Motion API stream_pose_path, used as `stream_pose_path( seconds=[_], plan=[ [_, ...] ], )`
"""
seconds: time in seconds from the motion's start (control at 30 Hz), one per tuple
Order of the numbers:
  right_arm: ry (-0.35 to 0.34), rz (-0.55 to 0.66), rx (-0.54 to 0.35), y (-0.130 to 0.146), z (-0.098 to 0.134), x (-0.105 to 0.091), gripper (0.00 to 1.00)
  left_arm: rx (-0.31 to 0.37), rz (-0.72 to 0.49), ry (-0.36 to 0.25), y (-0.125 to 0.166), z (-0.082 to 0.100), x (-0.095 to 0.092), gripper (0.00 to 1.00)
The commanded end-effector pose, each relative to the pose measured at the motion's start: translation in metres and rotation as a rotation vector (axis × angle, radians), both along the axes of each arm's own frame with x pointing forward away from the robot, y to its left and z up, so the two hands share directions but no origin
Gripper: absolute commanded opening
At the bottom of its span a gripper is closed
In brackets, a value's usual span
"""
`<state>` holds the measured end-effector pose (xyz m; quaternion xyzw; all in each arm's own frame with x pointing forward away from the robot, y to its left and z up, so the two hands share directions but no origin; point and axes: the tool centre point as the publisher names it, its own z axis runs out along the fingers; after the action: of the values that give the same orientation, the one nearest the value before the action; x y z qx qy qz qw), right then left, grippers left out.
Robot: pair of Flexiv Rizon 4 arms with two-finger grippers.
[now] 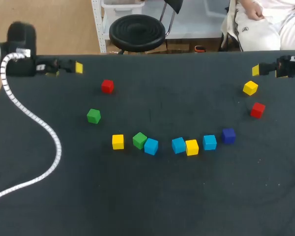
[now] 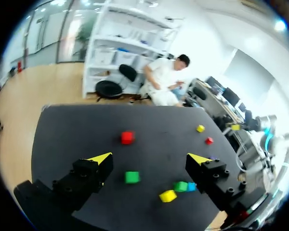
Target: Place the blue cubes, place green cubes on the blue cubes, place the yellow cubes on the green cubes, then place the red cubes on the yellow cubes, and place purple cube on the red cubes.
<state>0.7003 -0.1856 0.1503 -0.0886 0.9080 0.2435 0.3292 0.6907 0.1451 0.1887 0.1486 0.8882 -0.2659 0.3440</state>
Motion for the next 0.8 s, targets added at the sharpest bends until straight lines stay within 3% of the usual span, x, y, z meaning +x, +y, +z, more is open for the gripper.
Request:
stream_pose_path(
  seconds=[0.03, 0.23, 0.43, 0.8],
  plan=[
    [0.000, -0.002, -0.003, 0.001, 0.000, -0.001, 1.00, -0.097, -0.471, -0.227, 0.003, 0.016, -0.036, 1.00],
    [0.000, -0.002, -0.003, 0.001, 0.000, -0.001, 1.00, -0.096, -0.694, -0.243, 0.000, 0.008, -0.056, 1.00],
    [0.000, -0.002, -0.003, 0.001, 0.000, -0.001, 1.00, -0.118, -0.850, -0.214, -0.006, 0.005, -0.069, 1.00],
    [0.000, -0.002, -0.003, 0.001, 0.000, -0.001, 1.00, -0.117, -0.851, -0.208, -0.006, 0.005, -0.070, 1.00]
  ],
)
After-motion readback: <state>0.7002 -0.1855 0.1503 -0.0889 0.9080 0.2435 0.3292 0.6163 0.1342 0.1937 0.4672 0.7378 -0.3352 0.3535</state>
